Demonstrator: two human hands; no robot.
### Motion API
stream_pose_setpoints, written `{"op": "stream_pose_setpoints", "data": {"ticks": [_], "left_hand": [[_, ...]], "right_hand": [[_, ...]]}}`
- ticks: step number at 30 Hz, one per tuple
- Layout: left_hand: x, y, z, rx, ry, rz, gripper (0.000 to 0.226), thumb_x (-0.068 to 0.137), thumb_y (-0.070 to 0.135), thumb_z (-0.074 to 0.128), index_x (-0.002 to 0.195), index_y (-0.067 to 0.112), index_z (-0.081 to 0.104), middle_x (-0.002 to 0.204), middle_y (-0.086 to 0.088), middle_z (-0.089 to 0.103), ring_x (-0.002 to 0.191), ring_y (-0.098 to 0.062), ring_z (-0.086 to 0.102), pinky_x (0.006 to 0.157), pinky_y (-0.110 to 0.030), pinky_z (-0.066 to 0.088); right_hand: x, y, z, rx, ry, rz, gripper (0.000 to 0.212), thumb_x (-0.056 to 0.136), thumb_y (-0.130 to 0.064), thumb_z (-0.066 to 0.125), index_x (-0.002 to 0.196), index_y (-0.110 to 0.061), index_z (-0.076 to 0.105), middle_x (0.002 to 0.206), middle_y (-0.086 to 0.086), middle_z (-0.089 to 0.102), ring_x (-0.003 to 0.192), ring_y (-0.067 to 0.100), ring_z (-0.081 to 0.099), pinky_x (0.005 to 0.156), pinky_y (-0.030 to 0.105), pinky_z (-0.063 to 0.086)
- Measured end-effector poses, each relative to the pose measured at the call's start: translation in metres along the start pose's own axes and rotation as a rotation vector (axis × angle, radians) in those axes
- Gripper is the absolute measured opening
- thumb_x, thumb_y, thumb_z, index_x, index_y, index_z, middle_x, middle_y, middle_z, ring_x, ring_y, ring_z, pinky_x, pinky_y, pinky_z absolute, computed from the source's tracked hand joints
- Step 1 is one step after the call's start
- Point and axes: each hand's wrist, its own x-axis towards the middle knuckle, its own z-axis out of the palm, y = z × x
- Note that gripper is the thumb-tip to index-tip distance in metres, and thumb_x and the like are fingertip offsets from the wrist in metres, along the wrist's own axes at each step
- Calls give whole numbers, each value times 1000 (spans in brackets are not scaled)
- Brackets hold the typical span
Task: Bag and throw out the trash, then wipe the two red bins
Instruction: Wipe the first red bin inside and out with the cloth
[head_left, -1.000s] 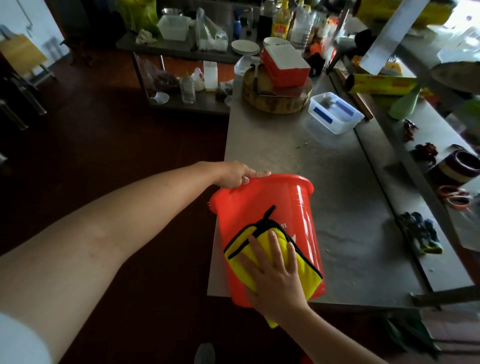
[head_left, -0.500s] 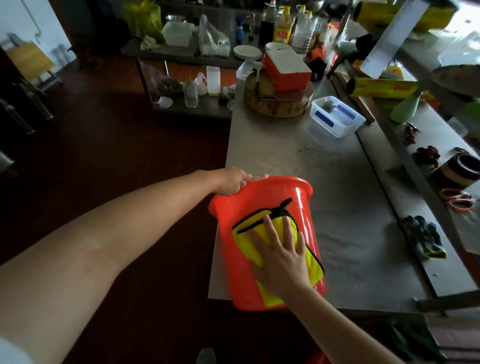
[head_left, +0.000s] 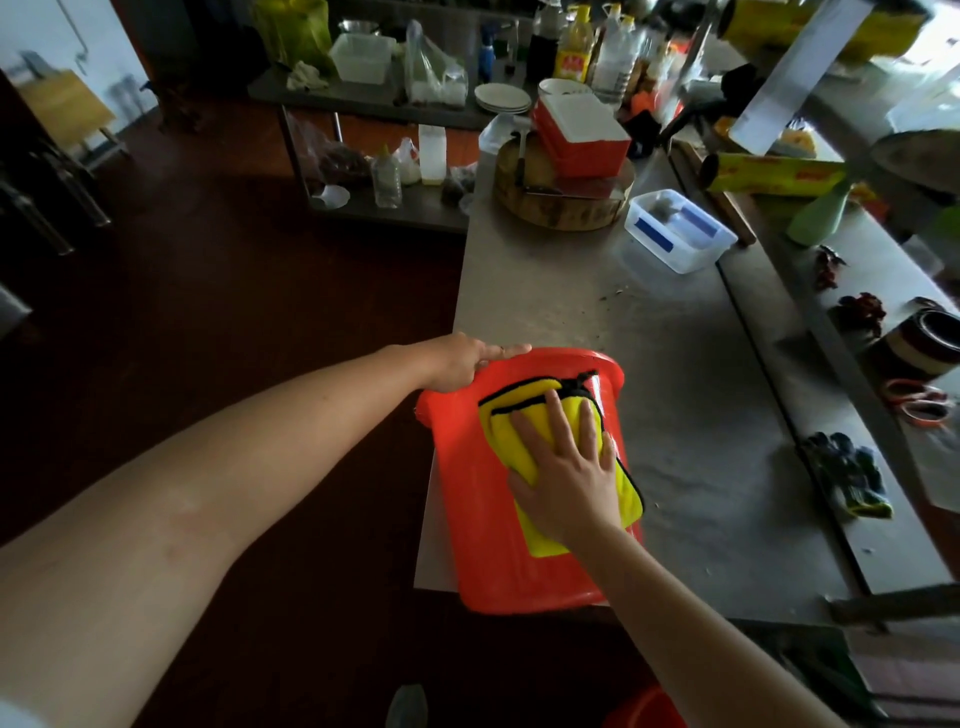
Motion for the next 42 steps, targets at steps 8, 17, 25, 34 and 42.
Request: {"op": "stream_pose_setpoints", "data": {"ticks": [8,17,25,34,42], "left_hand": [[-10,10,5,303,157,64,65,102,10,39,154,47,28,131,4,54,117,-20,59,93,-36,53],[39,75,19,399,202,58,51,104,17,40,155,25,36,153,-6,46,137,-26,48,108,-40,43],[29,49,2,359,101,-52,50,108,19,39,156,32,34,154,-13,45,140,-29,43,112,-36,39],[-1,29,-9,332,82,-78,64,102,4,38,156,38,30,154,-11,45,138,-29,46,105,-30,40],[-23,17,-9,259,95,-157,75,98,-2,35,153,49,28,144,-8,57,131,-24,54,105,-32,46]], "right_hand": [[-90,15,25,8,85,-2,80,86,-72,46,155,-56,10,171,-5,0,155,39,4,115,66,28],[-94,-4,26,-1,60,10,83,85,-73,47,157,-54,12,171,-3,-1,155,41,3,117,64,22],[-28,5,6,133,-36,53,77,82,-86,19,149,-64,-11,165,-14,-25,154,32,-19,122,60,12],[57,3,-14,202,-100,49,74,88,-79,32,149,-62,-6,169,-12,-13,156,37,-5,117,64,22],[-15,0,12,189,-37,-10,75,86,-85,23,151,-62,-8,168,-12,-17,155,34,-13,120,62,16]]}}
